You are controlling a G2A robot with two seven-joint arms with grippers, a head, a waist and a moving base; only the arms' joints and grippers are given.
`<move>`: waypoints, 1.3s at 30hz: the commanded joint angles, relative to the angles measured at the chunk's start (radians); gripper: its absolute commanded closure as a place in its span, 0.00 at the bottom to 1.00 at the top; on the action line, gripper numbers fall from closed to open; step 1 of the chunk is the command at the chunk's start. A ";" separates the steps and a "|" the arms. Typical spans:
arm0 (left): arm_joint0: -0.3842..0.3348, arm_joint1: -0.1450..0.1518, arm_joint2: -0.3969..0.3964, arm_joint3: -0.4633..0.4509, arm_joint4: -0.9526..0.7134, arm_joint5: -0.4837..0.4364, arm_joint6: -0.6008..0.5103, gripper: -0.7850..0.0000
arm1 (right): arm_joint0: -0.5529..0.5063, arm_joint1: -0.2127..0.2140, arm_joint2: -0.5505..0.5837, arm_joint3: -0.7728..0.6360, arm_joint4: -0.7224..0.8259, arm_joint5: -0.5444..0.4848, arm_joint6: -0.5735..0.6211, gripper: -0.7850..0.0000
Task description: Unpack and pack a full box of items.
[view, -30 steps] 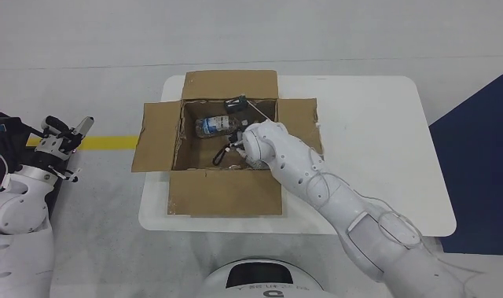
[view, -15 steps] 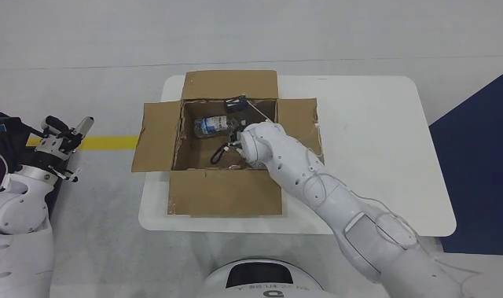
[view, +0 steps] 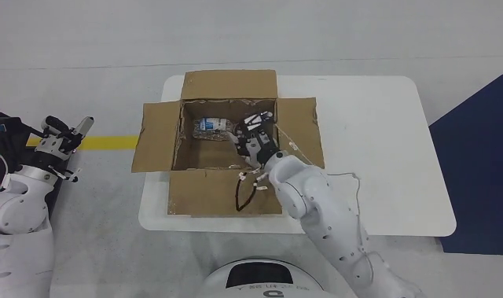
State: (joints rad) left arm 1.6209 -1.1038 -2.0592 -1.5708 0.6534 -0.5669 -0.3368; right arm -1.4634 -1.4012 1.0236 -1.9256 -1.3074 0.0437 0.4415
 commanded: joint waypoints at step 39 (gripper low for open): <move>0.000 0.000 0.000 0.000 0.000 0.000 0.000 0.00 | -0.037 0.040 0.669 0.267 0.389 0.539 -0.067 1.00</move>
State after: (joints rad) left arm 1.6209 -1.1038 -2.0592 -1.5708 0.6534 -0.5669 -0.3368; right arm -1.5088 -1.3616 1.6917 -1.6743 -0.9209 0.5832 0.3732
